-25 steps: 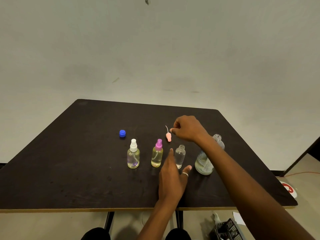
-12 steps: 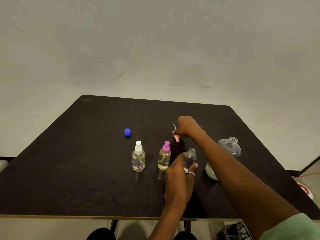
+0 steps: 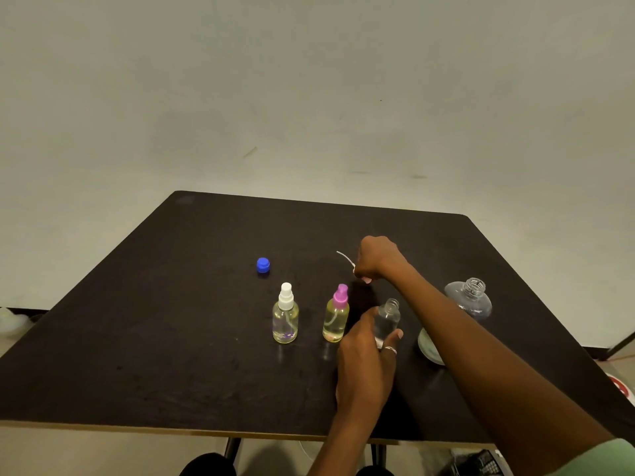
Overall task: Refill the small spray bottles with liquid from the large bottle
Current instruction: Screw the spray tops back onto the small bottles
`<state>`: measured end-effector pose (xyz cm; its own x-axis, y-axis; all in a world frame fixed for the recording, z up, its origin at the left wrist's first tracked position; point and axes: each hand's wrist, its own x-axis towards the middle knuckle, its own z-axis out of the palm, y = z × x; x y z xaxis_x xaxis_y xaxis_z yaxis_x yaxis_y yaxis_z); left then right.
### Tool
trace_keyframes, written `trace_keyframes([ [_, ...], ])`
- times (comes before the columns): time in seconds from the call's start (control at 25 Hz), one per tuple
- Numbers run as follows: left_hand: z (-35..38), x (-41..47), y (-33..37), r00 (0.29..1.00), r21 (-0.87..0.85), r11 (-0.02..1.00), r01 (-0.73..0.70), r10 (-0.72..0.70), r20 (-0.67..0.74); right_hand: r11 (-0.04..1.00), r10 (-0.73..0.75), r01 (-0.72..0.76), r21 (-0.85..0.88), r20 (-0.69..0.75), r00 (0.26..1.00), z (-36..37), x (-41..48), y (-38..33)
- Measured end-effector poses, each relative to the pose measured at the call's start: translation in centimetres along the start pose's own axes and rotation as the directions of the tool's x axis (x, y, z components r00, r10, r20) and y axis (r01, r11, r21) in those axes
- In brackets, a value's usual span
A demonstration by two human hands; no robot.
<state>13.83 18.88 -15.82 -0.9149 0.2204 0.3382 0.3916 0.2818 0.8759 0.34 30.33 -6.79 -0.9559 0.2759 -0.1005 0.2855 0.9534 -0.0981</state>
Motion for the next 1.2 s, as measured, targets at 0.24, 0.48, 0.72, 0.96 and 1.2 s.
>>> trace_keyframes([
  [0.24,-0.1,0.0,-0.1,1.000,0.008,1.000,-0.019,0.019,-0.008,0.991,-0.119,0.127,0.053,-0.130,0.984,-5.4,-4.7,0.4],
  [0.48,-0.3,-0.1,0.2,1.000,-0.025,0.999,0.021,-0.021,0.006,0.967,-0.254,0.254,-0.030,-0.232,0.939,-11.0,-12.9,1.6],
  [0.72,-0.4,-0.2,0.2,1.000,-0.043,0.999,0.015,-0.014,0.018,0.962,-0.266,0.274,-0.008,-0.266,0.927,-13.9,-17.7,2.6],
  [0.96,-0.4,-0.2,0.2,1.000,-0.052,0.999,0.006,-0.005,0.015,0.958,-0.282,0.285,-0.012,-0.200,0.938,-11.3,-17.0,2.5],
  [1.2,-0.2,-0.1,-0.2,0.999,-0.074,0.997,0.030,-0.029,0.015,0.954,-0.296,0.299,-0.009,-0.188,0.937,-9.3,-16.3,2.2],
])
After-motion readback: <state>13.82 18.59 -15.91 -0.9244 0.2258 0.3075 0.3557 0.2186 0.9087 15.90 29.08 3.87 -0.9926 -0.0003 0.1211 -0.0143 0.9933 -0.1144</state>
